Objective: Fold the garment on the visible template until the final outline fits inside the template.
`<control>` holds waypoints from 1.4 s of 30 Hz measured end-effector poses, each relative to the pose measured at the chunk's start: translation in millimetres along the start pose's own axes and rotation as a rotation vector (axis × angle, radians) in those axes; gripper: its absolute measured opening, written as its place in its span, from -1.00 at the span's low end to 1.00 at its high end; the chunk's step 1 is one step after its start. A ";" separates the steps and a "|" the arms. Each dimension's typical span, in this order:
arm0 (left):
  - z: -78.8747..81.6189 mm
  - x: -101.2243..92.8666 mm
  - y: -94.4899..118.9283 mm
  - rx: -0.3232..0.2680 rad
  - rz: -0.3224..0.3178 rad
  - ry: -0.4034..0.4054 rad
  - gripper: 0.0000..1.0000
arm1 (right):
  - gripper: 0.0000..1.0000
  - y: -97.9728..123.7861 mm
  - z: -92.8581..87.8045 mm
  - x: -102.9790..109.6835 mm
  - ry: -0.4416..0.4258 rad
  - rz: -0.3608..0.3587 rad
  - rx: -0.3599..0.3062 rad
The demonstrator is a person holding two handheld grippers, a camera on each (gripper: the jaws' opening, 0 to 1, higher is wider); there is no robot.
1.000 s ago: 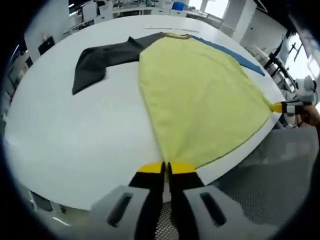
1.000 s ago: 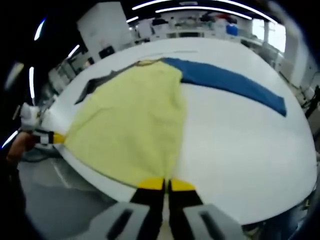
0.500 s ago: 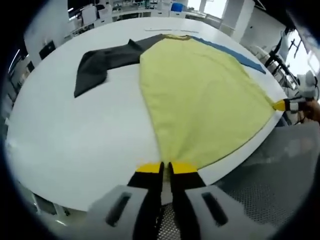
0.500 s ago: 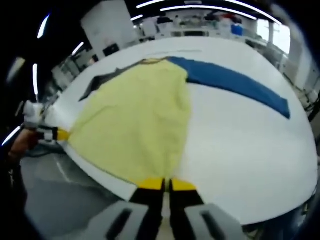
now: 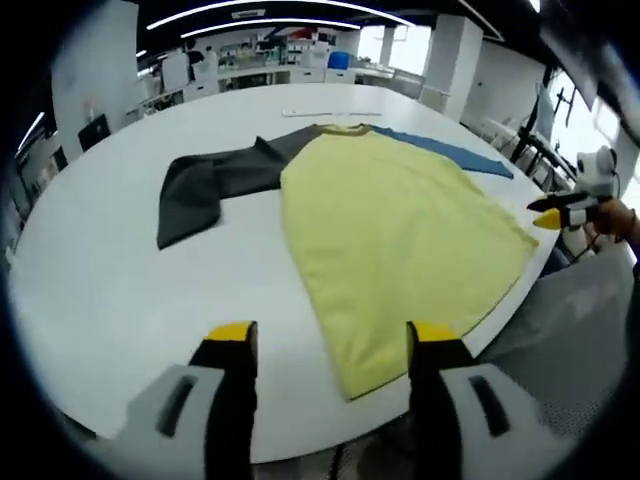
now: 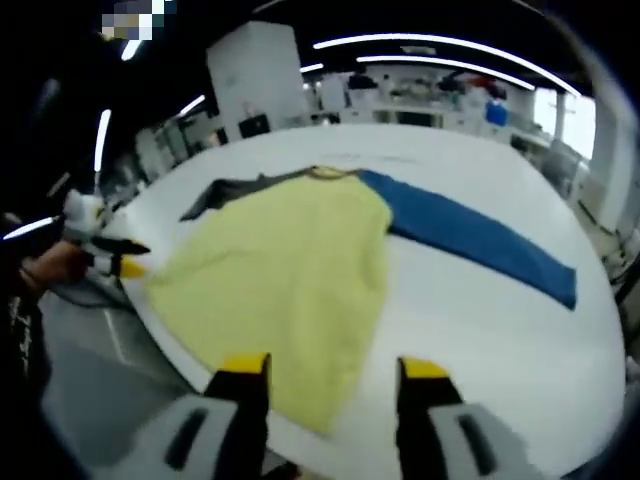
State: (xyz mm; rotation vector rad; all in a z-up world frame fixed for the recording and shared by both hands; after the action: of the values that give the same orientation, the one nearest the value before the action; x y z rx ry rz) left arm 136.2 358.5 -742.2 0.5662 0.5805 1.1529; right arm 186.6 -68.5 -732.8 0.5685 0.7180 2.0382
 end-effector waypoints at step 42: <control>30.2 -2.8 7.1 -0.149 0.009 -0.075 0.78 | -0.37 -110.6 90.9 -100.3 0.284 0.064 -0.049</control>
State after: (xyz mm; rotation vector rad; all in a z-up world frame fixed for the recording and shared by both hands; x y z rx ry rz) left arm 151.2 354.5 -715.3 0.4821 0.4242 1.1676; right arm 359.9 -79.3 -753.4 0.2785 0.8215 2.2161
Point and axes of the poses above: the point that each gripper's makers call its tool centre point, and the gripper's own axes: y roughly backward along the fingers, x roughly to its left, z roughly out of its top, the point moved 10 cm from there along y, roughly backward along the fingers, and after that the axes turned 1 degree about -z, right-handed, at the moved point
